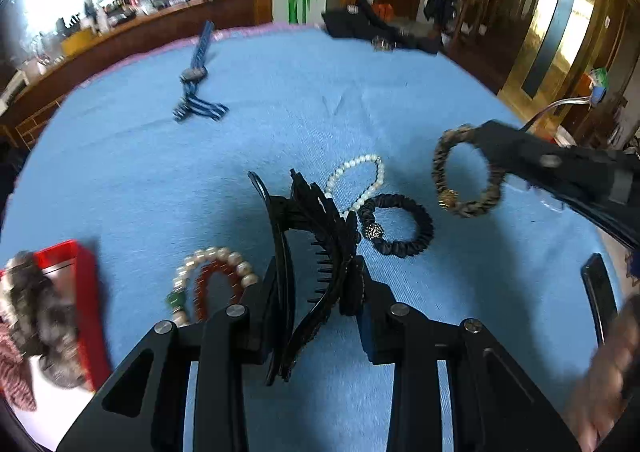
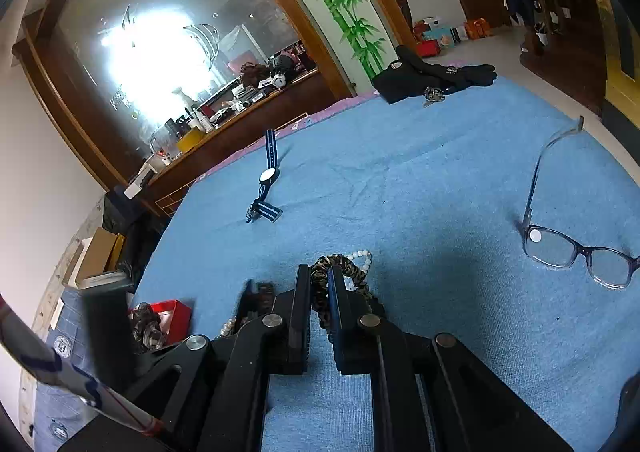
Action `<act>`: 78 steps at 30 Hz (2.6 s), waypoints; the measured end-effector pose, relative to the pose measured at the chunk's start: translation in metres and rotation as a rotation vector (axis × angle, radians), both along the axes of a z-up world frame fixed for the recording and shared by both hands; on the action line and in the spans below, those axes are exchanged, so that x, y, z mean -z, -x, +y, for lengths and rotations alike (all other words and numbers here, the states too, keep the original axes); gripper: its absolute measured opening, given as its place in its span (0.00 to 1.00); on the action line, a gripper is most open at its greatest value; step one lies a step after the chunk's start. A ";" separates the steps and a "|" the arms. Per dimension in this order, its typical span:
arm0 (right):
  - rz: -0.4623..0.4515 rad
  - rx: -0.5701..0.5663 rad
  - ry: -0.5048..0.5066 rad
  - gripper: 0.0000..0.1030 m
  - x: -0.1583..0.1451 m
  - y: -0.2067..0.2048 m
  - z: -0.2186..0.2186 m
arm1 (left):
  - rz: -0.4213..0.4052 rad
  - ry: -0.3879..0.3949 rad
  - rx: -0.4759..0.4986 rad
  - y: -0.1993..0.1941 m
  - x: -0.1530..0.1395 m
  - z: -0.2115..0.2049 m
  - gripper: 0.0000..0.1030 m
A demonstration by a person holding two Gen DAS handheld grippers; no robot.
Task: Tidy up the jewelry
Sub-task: 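Grasp the black claw clip with the left tool while the right grasps the leopard bracelet, then carry the claw clip and leopard bracelet over the white tray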
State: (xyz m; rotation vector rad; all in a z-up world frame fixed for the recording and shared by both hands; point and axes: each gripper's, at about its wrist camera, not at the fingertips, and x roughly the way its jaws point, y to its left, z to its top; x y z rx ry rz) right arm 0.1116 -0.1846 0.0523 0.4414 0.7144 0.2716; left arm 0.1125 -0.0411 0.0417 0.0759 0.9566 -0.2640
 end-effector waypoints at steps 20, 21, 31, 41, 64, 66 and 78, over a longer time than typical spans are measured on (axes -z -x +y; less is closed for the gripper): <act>-0.059 -0.145 0.015 0.09 -0.012 0.097 0.048 | -0.220 -0.028 -0.092 0.114 -0.041 0.070 0.31; -0.065 -0.154 0.022 0.09 -0.014 0.102 0.053 | -0.220 -0.032 -0.092 0.116 -0.040 0.071 0.31; -0.090 -0.201 0.052 0.09 -0.024 0.114 0.082 | -0.266 -0.075 -0.133 0.133 -0.041 0.089 0.31; -0.080 -0.226 0.083 0.09 -0.024 0.114 0.101 | -0.280 -0.075 -0.178 0.135 -0.042 0.108 0.31; -0.066 -0.346 0.131 0.09 -0.027 0.108 0.172 | -0.286 -0.064 -0.282 0.145 -0.036 0.166 0.31; -0.066 -0.357 0.137 0.09 -0.028 0.107 0.180 | -0.284 -0.060 -0.293 0.145 -0.036 0.172 0.31; -0.055 -0.433 0.154 0.09 -0.024 0.102 0.220 | -0.280 -0.045 -0.369 0.152 -0.034 0.214 0.31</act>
